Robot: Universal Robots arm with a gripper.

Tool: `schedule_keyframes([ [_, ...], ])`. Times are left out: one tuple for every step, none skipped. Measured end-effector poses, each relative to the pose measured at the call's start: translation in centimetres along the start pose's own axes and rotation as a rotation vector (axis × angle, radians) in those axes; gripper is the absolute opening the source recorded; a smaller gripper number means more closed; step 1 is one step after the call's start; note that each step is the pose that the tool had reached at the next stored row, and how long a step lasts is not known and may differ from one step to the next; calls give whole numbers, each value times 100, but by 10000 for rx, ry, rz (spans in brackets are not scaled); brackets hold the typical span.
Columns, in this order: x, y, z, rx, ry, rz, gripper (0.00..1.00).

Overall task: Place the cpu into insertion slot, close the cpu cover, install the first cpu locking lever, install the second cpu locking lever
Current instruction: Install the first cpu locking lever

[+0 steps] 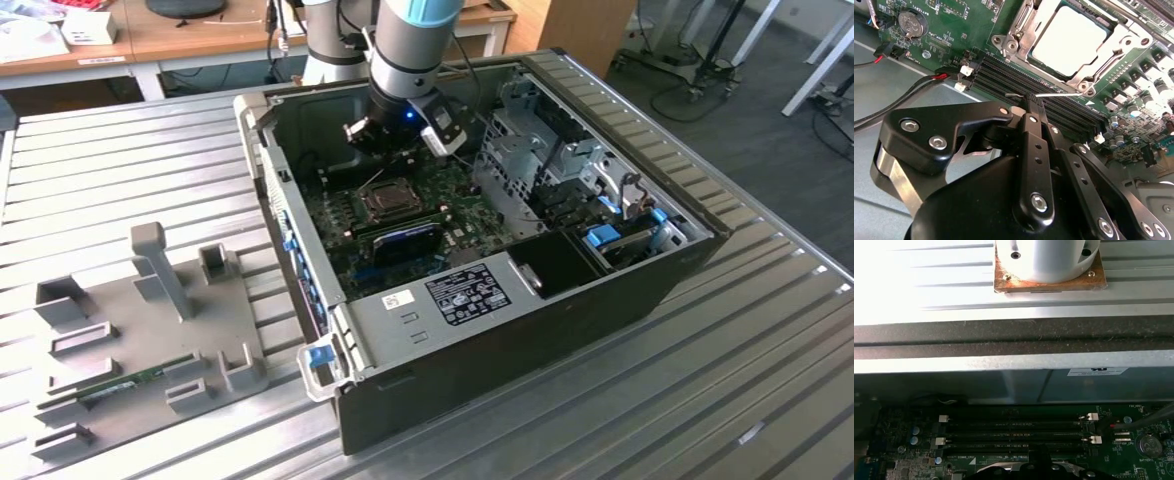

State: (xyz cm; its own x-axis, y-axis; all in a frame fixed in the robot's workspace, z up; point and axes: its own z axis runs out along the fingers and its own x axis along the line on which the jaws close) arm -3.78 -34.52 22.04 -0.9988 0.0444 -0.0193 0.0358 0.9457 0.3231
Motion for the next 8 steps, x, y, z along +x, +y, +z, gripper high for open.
schedule_keyframes([
  [0,0,0,-1,0,-1,11],
  [0,0,0,0,0,0,11],
  [0,0,0,0,-1,0,11],
  [0,1,-3,2,0,1,11],
  [0,3,-10,5,0,5,11],
  [0,6,-19,2,-2,7,11],
  [-1,11,-31,-1,-4,9,11],
  [-1,15,-43,0,-4,10,11],
])
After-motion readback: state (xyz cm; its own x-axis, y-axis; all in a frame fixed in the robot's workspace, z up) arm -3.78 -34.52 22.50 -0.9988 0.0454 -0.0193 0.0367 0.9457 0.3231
